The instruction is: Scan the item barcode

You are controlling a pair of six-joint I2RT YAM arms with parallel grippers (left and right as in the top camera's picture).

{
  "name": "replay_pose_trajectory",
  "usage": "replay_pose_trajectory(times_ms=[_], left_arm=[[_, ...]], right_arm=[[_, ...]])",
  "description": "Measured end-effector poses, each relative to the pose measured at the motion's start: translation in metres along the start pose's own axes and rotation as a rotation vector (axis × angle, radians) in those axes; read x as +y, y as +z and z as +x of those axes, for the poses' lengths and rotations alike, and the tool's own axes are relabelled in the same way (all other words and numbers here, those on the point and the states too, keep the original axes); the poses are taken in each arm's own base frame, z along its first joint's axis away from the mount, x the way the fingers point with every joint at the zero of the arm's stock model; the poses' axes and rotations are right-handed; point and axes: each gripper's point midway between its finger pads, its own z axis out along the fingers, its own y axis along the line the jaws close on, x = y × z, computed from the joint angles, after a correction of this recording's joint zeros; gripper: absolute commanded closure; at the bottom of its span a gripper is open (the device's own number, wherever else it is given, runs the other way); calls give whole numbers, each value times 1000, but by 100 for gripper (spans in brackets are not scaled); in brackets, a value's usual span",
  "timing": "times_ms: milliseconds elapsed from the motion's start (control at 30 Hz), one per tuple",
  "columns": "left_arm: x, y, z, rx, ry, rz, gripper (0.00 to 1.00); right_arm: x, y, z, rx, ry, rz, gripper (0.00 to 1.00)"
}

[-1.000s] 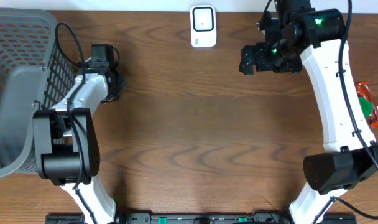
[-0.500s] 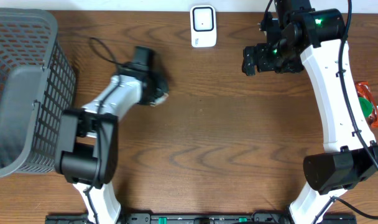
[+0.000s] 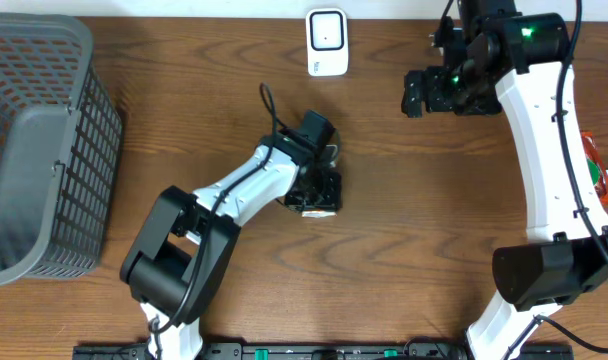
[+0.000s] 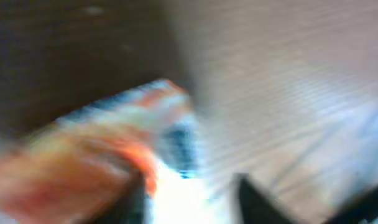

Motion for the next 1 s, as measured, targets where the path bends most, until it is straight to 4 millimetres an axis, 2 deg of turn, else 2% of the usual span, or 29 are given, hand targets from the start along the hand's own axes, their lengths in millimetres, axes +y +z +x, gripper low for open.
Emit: replay_pose_trajectory(times_ms=[100, 133, 200, 300, 367, 467, 533, 633, 700, 800, 933, 1000], left_arm=[[-14, -16, 6, -25, 46, 19, 2], [-21, -29, 5, -56, 66, 35, 0], [-41, -67, 1, -157, 136, 76, 0], [-61, -128, 3, -323, 214, 91, 0], [-61, -163, 8, -423, 235, 60, 1], [-52, -215, 16, -594, 235, -30, 1], [-40, -247, 23, -704, 219, -100, 1], [-23, -289, 37, -844, 184, -189, 1], [-13, -309, 48, -908, 163, -232, 1], [-1, -325, 62, -954, 141, -275, 1], [11, -329, 73, -949, 123, -326, 1], [17, -327, 76, -933, 115, -352, 1]], right_arm=[[-1, 0, 0, -1, 3, 2, 1], [-1, 0, -1, -2, 3, 1, 1], [-1, 0, -2, -10, 2, -2, 1], [7, 0, -3, -8, 2, -48, 1], [15, -1, -1, 1, 2, -92, 1], [28, 1, 9, 46, 27, -148, 1], [37, 8, 22, 102, 60, -166, 1], [55, 30, 48, 213, 111, -170, 1], [70, 52, 67, 278, 120, -154, 1], [91, 85, 86, 302, 75, -120, 1], [133, 129, 106, 252, -39, -112, 1], [152, 144, 122, 240, -86, -102, 1]])
